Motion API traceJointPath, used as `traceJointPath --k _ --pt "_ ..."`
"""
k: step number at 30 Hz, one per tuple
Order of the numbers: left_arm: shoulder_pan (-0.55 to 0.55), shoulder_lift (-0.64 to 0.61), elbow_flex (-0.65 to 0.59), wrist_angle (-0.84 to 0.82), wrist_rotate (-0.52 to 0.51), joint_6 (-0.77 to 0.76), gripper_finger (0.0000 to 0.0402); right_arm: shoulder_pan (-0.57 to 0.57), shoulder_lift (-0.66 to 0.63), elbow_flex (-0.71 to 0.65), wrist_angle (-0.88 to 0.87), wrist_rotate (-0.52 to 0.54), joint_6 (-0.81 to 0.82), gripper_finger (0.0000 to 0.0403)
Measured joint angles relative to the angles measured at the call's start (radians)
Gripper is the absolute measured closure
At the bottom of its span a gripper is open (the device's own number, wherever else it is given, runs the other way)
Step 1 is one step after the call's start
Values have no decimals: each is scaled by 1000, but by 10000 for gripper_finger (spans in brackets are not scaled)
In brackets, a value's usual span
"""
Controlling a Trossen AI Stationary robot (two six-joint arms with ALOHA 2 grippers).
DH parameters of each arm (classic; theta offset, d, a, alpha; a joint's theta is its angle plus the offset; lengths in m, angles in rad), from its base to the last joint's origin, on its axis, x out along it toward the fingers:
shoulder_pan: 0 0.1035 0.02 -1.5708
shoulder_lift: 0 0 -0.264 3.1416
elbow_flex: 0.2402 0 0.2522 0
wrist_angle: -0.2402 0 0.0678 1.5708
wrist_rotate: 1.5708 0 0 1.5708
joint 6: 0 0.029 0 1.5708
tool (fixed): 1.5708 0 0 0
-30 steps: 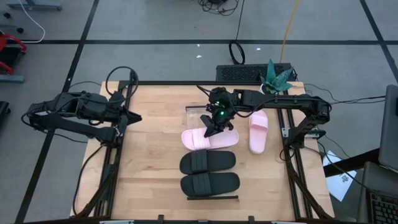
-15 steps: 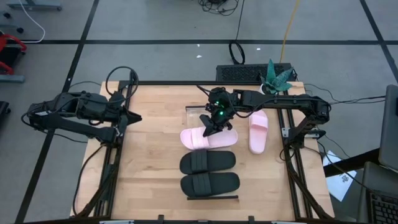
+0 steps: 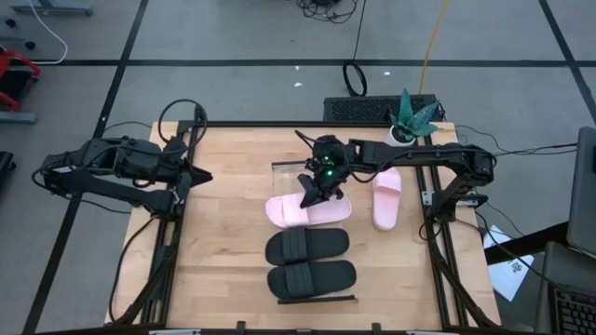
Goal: Pick and place slides into the shelf
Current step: Put the left pink slides on the shelf, then put the pink slides on the shelf
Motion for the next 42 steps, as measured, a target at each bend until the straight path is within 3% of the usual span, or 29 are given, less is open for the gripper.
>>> traceJointPath --k 29,42 --pt "0 0 0 0 20 26 319 -33 -21 -1 -41 -6 -55 301" --pt "0 0 0 0 27 27 319 -63 -100 -1 -99 -2 -63 293"
